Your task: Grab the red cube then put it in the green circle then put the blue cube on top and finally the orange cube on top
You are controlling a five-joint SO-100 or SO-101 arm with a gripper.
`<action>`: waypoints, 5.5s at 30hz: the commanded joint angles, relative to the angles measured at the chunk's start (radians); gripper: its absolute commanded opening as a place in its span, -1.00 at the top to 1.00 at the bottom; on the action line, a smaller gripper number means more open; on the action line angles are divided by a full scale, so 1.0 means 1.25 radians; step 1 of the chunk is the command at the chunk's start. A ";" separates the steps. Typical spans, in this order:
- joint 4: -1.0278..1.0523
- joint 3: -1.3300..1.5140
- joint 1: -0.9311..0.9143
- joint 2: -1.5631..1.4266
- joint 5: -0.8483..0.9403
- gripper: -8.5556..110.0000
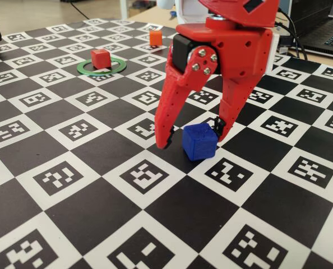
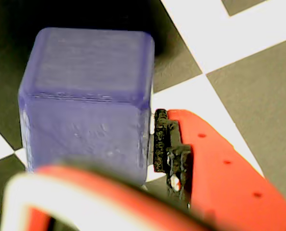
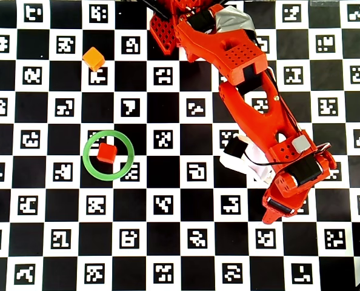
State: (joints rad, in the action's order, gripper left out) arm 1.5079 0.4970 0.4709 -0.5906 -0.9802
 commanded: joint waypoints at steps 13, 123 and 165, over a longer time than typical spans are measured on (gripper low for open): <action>-0.018 0.001 -0.016 -0.027 -0.002 0.34; -0.141 0.865 -0.860 -0.765 1.195 0.77; -0.254 0.901 -0.876 -0.641 1.194 0.77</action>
State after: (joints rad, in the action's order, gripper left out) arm 1.2057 1.6306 -0.6259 -1.3698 0.5185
